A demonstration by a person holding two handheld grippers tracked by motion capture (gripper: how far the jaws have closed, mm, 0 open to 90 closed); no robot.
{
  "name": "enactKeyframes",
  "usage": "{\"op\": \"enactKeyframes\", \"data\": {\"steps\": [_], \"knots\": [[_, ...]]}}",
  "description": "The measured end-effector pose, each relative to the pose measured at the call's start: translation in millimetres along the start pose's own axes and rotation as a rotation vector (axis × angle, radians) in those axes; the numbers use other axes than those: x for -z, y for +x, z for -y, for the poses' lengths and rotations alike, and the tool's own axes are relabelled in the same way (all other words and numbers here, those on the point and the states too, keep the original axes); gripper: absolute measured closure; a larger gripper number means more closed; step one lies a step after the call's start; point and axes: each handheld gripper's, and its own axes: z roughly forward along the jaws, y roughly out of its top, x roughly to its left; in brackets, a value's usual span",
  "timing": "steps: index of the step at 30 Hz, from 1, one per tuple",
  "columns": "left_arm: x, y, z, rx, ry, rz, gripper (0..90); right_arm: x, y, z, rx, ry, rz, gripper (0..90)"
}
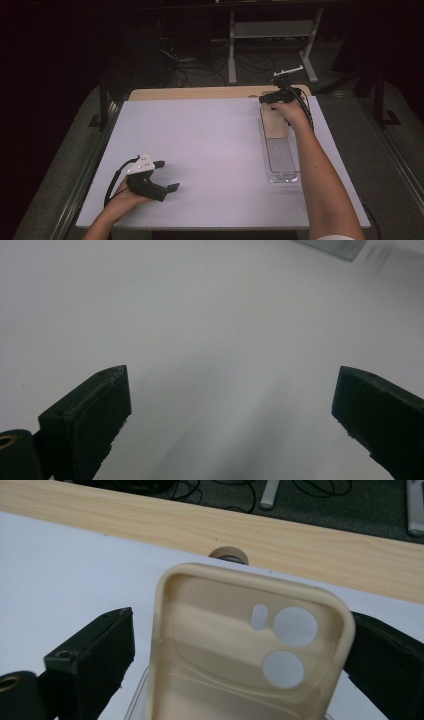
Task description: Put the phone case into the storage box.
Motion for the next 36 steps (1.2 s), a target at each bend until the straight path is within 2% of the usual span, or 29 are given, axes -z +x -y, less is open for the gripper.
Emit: {"op": "enactKeyframes", "data": {"steps": [10,13,15,24,26,27,31,33,36], "knots": [[0.0,0.4,0.0,-0.009,0.013,-0.002,2.1,16.7,-1.0,-4.0,0.004,-0.031,-0.025,3.1],[-0.4,0.5,0.2,-0.005,0.012,-0.001,2.2,21.0,-0.8,-4.3,0.017,-0.044,-0.036,3.1],[-1.4,-0.2,0.5,0.013,-0.002,0.002,2.2,23.8,-0.2,-4.4,0.024,-0.053,-0.048,3.1],[-1.4,0.4,0.7,0.008,0.002,0.003,2.2,33.0,3.6,-4.1,0.05,-0.065,-0.067,3.0],[-2.6,-0.5,0.7,0.025,-0.016,0.005,2.2,35.2,4.9,-3.3,0.054,-0.07,-0.078,3.1],[-1.1,1.8,0.3,-0.007,0.007,0.0,2.1,36.4,5.7,-2.5,0.051,-0.072,-0.087,3.0],[-0.1,3.5,-0.2,-0.026,0.017,-0.003,2.2,39.2,8.6,1.2,0.073,-0.069,-0.109,3.0],[-0.5,2.7,-0.1,-0.007,0.005,0.001,2.2,41.2,10.3,3.3,0.082,-0.069,-0.117,3.0],[-0.6,3.2,-0.3,-0.007,0.006,0.0,2.2,44.4,12.7,6.5,0.093,-0.074,-0.13,3.1]]}}
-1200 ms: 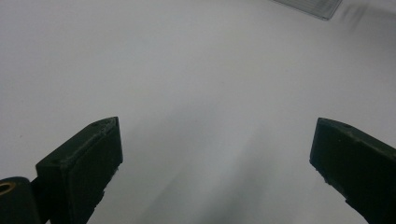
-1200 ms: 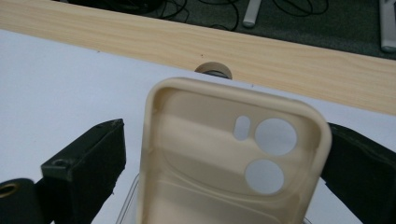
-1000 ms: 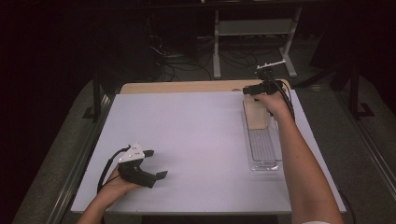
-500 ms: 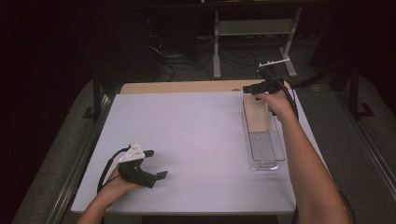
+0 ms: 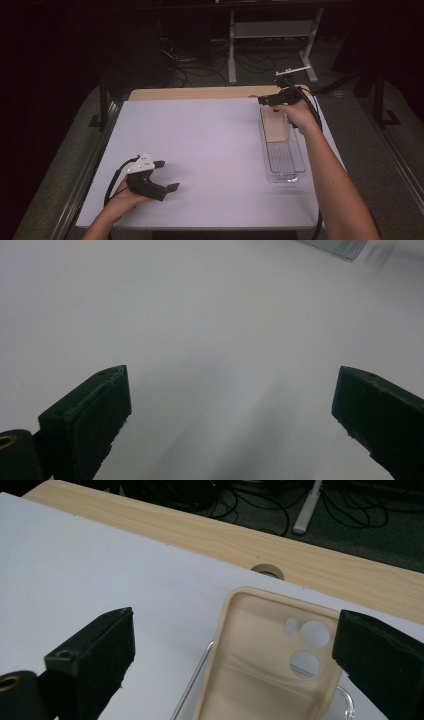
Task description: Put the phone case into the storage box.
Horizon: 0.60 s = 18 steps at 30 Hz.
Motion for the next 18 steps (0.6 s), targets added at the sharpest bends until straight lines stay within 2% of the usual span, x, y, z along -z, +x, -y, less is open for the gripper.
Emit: {"op": "enactKeyframes", "data": {"steps": [3,4,10,14,18], "knots": [[-0.2,0.0,-0.1,0.007,-0.002,0.001,2.2,2.5,2.2,2.9,0.003,-0.007,-0.017,3.1],[-1.3,-1.5,-0.1,0.029,-0.021,0.005,2.2,3.5,2.4,4.0,0.007,-0.008,-0.017,3.1],[-1.1,-0.1,-1.3,0.023,-0.018,0.008,2.2,11.8,4.5,11.8,0.01,-0.019,-0.061,3.4],[-1.1,0.3,-1.4,0.028,-0.015,0.008,2.2,16.6,7.3,18.7,0.04,-0.026,-0.081,3.4],[-0.9,1.2,-2.4,0.023,-0.016,0.006,2.2,23.1,10.1,24.6,0.042,-0.034,-0.102,3.5]]}}
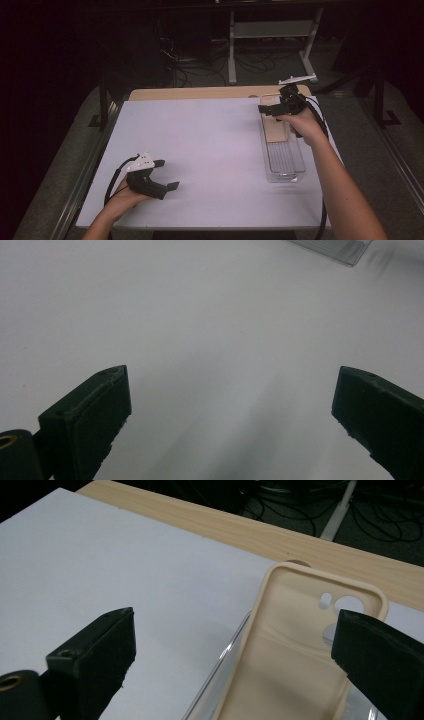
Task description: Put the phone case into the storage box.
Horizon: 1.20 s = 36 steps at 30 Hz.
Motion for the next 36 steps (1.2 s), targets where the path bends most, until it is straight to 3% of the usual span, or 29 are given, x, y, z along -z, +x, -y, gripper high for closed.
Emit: {"op": "enactKeyframes", "data": {"steps": [18,27,32,34,36], "knots": [[0.9,-1.1,-4.8,-0.029,0.005,-0.002,2.2,29.0,25.4,37.3,0.099,-0.068,-0.123,3.5],[2.6,-1.0,-9.7,-0.018,-0.01,0.012,2.2,44.3,35.0,55.9,0.119,-0.091,-0.163,3.6],[4.3,-0.2,-13.5,-0.044,-0.003,0.03,2.2,49.8,41.9,67.2,0.128,-0.095,-0.176,3.6],[4.9,-2.4,-15.4,-0.024,-0.007,0.038,2.3,51.8,45.0,72.1,0.13,-0.098,-0.187,3.6],[6.5,-1.2,-17.9,-0.046,-0.001,0.042,2.3,52.8,47.9,76.9,0.132,-0.099,-0.197,3.6]]}}
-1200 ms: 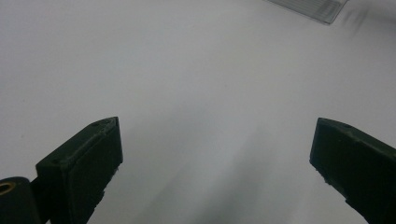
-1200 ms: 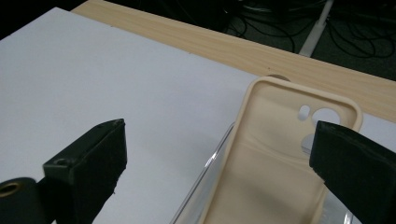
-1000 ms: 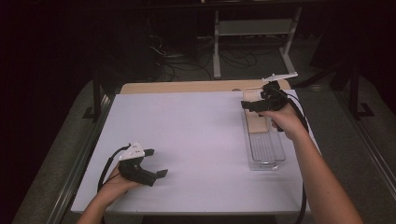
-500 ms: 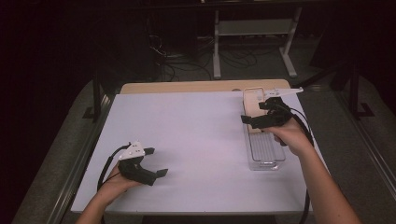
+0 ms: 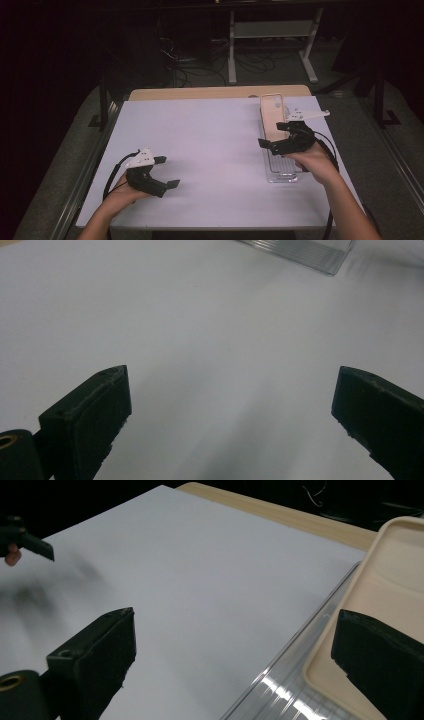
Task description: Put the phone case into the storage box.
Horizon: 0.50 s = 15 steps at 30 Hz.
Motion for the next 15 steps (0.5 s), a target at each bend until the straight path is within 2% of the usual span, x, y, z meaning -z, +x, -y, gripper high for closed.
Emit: {"op": "enactKeyframes", "data": {"steps": [4,5,8,15], "knots": [[0.6,-1.0,-3.3,0.015,-0.015,0.011,2.3,0.9,7.8,6.4,0.008,0.01,-0.014,3.5],[1.4,-0.1,-4.3,0.0,-0.01,0.016,2.3,1.0,9.2,8.1,0.013,0.009,-0.018,3.5],[1.9,-1.3,-5.8,0.011,-0.019,0.026,2.4,2.9,14.1,13.1,0.017,0.013,-0.031,3.5],[2.1,-2.4,-8.6,-0.005,-0.006,0.033,2.3,6.7,23.2,22.6,0.027,0.022,-0.052,3.5]]}}
